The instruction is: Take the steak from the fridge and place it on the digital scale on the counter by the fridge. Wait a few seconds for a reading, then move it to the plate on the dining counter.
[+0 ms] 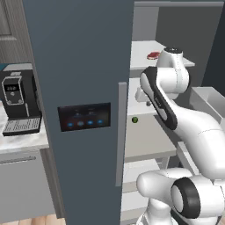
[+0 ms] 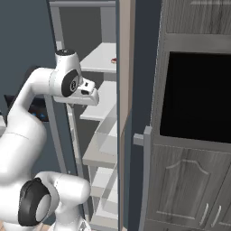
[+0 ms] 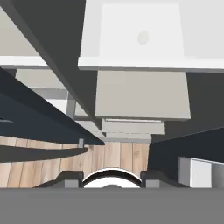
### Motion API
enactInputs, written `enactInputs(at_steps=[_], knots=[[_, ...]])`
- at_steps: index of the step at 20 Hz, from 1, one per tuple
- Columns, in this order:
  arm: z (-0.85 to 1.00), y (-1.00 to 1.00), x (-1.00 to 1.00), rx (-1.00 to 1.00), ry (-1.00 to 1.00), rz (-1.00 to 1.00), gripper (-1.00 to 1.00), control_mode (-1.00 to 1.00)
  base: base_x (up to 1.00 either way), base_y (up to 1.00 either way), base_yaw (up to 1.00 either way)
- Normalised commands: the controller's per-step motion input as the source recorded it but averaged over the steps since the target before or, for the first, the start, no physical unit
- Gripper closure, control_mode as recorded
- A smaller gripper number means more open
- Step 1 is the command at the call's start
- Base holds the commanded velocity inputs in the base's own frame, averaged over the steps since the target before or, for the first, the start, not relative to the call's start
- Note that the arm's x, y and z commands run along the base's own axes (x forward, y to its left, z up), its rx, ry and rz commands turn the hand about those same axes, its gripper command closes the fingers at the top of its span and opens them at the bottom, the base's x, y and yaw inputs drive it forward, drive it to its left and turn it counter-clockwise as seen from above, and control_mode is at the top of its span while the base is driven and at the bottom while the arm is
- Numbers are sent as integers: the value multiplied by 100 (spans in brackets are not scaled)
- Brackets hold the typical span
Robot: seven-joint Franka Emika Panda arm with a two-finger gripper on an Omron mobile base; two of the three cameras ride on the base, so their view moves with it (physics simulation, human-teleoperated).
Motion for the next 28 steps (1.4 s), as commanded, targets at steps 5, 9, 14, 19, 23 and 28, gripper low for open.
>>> enactInputs(at_steps=[5, 9, 14, 19, 23, 28], knots=[[0, 0, -15, 0, -4, 0, -100, -100, 0, 0, 0], [12, -13, -39, 0, -25, -2, -100, -100, 0, 0, 0], [35, -28, -5, 0, -32, -5, -100, -100, 0, 0, 0], [51, -36, 16, 0, -25, -14, -100, -100, 0, 0, 0], [66, -37, 37, 0, -14, -18, -100, -100, 0, 0, 0], [69, -25, 38, 2, -5, -13, -100, -100, 0, 0, 0]])
